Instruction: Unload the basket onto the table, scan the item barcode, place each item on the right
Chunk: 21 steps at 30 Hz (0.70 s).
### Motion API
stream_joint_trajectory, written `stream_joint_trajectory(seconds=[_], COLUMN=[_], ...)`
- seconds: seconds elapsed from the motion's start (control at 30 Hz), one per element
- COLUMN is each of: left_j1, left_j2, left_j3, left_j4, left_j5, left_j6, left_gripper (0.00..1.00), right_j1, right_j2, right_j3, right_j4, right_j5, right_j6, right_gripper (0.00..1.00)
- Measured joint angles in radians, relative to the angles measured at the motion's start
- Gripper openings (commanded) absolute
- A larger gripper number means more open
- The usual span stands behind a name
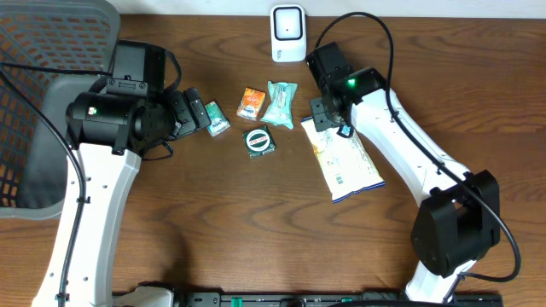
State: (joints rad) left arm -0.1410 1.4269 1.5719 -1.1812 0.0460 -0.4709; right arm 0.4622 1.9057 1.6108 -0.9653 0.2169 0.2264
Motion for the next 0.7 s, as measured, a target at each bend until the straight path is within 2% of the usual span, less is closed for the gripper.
stream_joint_trajectory(seconds=[0.07, 0.1, 0.13, 0.17, 0.27, 0.43, 0.57, 0.7], left_j1=[0.0, 0.0, 0.0, 0.0, 0.0, 0.0, 0.0, 0.0], left_j2=[0.0, 0.0, 0.0, 0.0, 0.0, 0.0, 0.0, 0.0], left_j3=[0.0, 0.0, 0.0, 0.0, 0.0, 0.0, 0.0, 0.0], left_j4=[0.0, 0.0, 0.0, 0.0, 0.0, 0.0, 0.0, 0.0], left_j5=[0.0, 0.0, 0.0, 0.0, 0.0, 0.0, 0.0, 0.0], left_j6=[0.0, 0.0, 0.0, 0.0, 0.0, 0.0, 0.0, 0.0], left_gripper=[0.98, 0.98, 0.98, 0.97, 0.98, 0.98, 0.97, 0.98], right_j1=[0.0, 0.0, 0.0, 0.0, 0.0, 0.0, 0.0, -0.003], right_j2=[0.0, 0.0, 0.0, 0.0, 0.0, 0.0, 0.0, 0.0], right_j3=[-0.01, -0.015, -0.021, -0.024, -0.03, -0.045, -0.069, -0.089], right_j4=[0.01, 0.01, 0.008, 0.005, -0.003, -0.003, 0.004, 0.01], right_j5=[0.0, 0.0, 0.0, 0.0, 0.0, 0.017, 0.047, 0.057], right_j6=[0.001, 0.002, 0.001, 0.002, 0.0, 0.0, 0.0, -0.003], right_gripper=[0.44, 0.44, 0.53, 0.58, 0.56, 0.63, 0.57, 0.41])
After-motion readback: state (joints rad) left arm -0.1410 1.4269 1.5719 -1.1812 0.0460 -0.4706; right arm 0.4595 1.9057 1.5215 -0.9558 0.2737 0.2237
